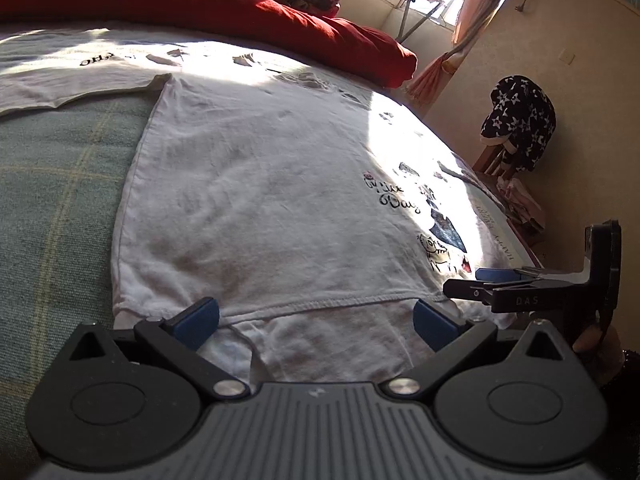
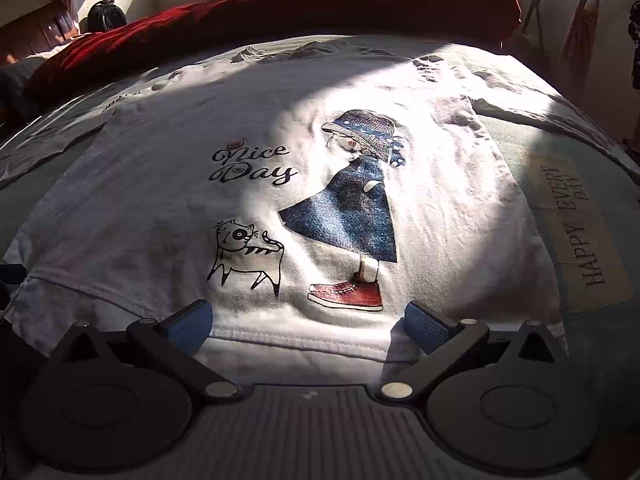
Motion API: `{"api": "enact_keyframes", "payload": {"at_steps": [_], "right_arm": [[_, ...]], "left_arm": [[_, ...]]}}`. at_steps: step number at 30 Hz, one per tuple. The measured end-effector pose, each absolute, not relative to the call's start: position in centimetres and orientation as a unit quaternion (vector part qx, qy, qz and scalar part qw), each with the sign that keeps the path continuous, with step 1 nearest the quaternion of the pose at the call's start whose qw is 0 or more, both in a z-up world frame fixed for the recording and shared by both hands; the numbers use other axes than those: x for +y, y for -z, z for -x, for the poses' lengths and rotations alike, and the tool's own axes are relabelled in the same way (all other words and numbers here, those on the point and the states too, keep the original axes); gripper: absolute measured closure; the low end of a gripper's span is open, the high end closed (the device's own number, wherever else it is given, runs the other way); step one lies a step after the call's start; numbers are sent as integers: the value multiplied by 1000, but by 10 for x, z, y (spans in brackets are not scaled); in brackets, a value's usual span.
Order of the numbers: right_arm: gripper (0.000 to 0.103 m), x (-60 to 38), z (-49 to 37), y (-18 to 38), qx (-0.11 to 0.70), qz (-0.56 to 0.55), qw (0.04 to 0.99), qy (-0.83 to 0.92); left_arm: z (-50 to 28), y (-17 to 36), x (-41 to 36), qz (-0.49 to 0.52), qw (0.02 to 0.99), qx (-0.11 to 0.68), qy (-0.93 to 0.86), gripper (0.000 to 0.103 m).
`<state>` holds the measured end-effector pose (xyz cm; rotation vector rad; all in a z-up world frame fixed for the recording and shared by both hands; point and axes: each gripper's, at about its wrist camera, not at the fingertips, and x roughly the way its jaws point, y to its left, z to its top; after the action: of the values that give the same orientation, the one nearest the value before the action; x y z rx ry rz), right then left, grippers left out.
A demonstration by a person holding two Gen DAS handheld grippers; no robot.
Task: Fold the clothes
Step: 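Bring both open grippers back to the 'Nice Day' shirt hem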
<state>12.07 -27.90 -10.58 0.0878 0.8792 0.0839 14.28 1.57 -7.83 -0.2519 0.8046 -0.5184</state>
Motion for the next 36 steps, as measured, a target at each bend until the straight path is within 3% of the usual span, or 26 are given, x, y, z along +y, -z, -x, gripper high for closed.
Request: {"api": "enact_keyframes", "payload": {"at_steps": [4, 16, 27, 36], "right_arm": [[0, -278, -121, 106, 426, -41, 903, -39], [0, -278, -122, 106, 428, -40, 902, -40], [0, -278, -120, 99, 427, -40, 902, -37], [0, -346, -97, 97, 389, -187, 902, -20]], "left_arm": [[-163, 68, 6, 100, 891, 371, 242, 1], [-167, 94, 24, 189, 874, 393, 216, 1], [-179, 81, 2, 137, 880, 405, 206, 1], [-177, 99, 18, 187, 871, 396, 220, 1]]}}
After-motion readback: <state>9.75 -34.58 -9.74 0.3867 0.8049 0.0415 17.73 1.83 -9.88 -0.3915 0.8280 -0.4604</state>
